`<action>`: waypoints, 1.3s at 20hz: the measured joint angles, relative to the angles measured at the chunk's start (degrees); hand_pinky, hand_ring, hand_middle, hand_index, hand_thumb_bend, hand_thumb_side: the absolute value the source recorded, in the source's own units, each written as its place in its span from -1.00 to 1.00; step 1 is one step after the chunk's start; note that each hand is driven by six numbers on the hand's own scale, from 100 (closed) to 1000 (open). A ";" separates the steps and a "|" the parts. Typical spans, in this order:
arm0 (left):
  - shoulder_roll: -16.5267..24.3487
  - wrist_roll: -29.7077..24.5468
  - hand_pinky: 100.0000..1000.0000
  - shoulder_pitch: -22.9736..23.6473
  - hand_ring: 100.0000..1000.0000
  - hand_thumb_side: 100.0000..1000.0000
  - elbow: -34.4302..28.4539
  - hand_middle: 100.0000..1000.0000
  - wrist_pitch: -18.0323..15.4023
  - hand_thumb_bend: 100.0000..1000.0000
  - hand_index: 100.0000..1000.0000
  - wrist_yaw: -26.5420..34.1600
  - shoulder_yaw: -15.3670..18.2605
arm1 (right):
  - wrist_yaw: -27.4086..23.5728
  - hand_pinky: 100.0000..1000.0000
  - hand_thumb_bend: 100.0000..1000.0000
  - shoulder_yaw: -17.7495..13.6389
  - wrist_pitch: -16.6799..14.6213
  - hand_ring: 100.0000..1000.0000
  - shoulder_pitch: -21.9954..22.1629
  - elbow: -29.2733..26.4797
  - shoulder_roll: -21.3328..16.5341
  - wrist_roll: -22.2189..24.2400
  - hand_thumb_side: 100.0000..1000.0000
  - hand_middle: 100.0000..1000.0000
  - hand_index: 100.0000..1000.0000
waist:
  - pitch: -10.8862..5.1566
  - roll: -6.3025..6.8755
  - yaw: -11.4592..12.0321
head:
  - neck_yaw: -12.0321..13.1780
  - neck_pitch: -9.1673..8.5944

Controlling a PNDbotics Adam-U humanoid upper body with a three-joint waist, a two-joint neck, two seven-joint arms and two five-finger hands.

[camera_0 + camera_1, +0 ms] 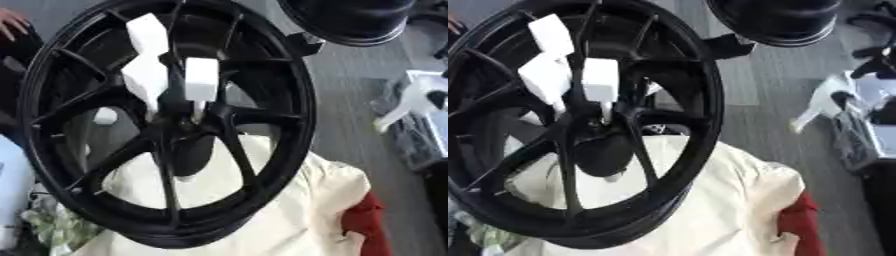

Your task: Pull the pin out of the wheel hub.

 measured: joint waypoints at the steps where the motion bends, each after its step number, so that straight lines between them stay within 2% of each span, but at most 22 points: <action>1: 0.00 -0.09 0.59 -0.04 0.58 0.28 0.00 0.36 0.03 -0.18 0.45 0.00 -0.03 | 0.76 0.90 -0.38 -0.83 -0.46 0.82 0.92 -0.60 0.87 -0.46 -0.48 0.70 0.83 | -0.01 -0.10 0.03 | -0.07 0.00; 8: -0.03 -0.38 0.59 -0.10 0.58 0.28 0.00 0.36 -0.03 -0.17 0.45 0.01 -0.32 | 1.83 0.87 -0.48 -2.79 -1.06 0.78 1.90 -0.87 3.99 -2.64 -0.51 0.65 0.80 | -0.23 -0.02 0.26 | -0.08 0.00; 9: -0.03 -0.41 0.59 -0.11 0.58 0.27 0.00 0.36 -0.01 -0.17 0.45 0.02 -0.36 | 1.68 0.85 -0.56 -2.85 -0.87 0.74 1.84 -0.86 4.21 -3.22 -0.50 0.61 0.79 | -0.24 -0.02 0.32 | -0.07 0.00; 10: -0.03 -0.43 0.59 -0.12 0.58 0.27 0.00 0.36 0.01 -0.17 0.45 0.03 -0.36 | 1.32 0.83 -0.69 -2.92 -0.65 0.69 1.74 -0.86 4.42 -4.04 -0.40 0.55 0.76 | -0.25 -0.03 0.33 | -0.06 0.00; 11: -0.04 -0.45 0.59 -0.14 0.58 0.27 0.00 0.36 0.02 -0.17 0.45 0.03 -0.37 | 0.60 0.82 -0.75 -2.96 -0.42 0.67 1.37 -0.89 4.62 -5.25 -0.43 0.52 0.74 | -0.27 -0.07 0.34 | -0.05 0.00; 12: -0.04 -0.47 0.59 -0.15 0.58 0.27 0.00 0.36 0.03 -0.17 0.44 0.04 -0.38 | -0.43 0.79 -0.88 -2.96 -0.12 0.62 1.03 -0.94 4.85 -6.84 -0.40 0.47 0.70 | -0.28 -0.12 0.39 | -0.05 0.00; 14: -0.06 -0.56 0.59 -0.16 0.58 0.27 0.00 0.36 0.08 -0.17 0.44 0.04 -0.42 | -2.90 0.78 -1.00 -2.75 0.58 0.58 0.12 -1.26 4.96 -10.64 -0.38 0.42 0.66 | -0.35 -0.18 0.48 | -0.05 0.00; 18: -0.12 -0.79 0.58 -0.41 0.58 0.27 0.00 0.36 0.12 -0.17 0.44 0.08 -0.76 | -8.92 0.78 -1.00 -1.39 1.39 0.55 -2.13 -1.58 5.62 -17.60 -0.26 0.39 0.66 | -0.65 -0.20 0.83 | -0.08 0.00; 19: -0.13 -0.89 0.58 -0.55 0.58 0.27 0.00 0.36 0.14 -0.17 0.44 0.08 -0.82 | -10.75 0.78 -1.00 -0.90 1.39 0.55 -2.91 -1.58 5.98 -19.07 -0.36 0.39 0.66 | -0.70 -0.19 1.02 | -0.10 -0.01; 20: -0.13 -0.99 0.58 -0.59 0.58 0.27 0.00 0.36 0.14 -0.17 0.44 0.10 -0.94 | -12.67 0.79 -1.00 -0.33 1.25 0.56 -3.84 -1.56 6.41 -20.39 -0.20 0.39 0.66 | -0.78 -0.18 1.22 | -0.12 -0.01; 22: -0.26 -1.15 0.58 -0.66 0.58 0.27 0.00 0.36 0.16 -0.17 0.44 0.12 -1.10 | -15.99 0.79 -1.00 0.63 0.68 0.55 -5.44 -1.15 7.31 -22.26 -0.20 0.39 0.66 | -0.94 -0.16 1.43 | -0.23 -0.02; 24: -0.59 -1.28 0.58 -0.77 0.58 0.27 0.01 0.36 0.18 -0.18 0.44 0.13 -1.21 | -18.59 0.77 -1.00 1.28 -0.27 0.52 -6.76 -0.37 8.44 -23.68 -0.34 0.35 0.63 | -0.96 -0.14 1.53 | -0.35 -0.03; 26: -0.60 -1.45 0.58 -0.95 0.58 0.27 0.02 0.36 0.19 -0.18 0.44 0.19 -1.45 | -20.38 0.77 -1.00 1.83 -1.49 0.49 -7.99 0.76 9.78 -25.20 -0.33 0.33 0.62 | -0.96 -0.10 1.71 | -0.49 -0.03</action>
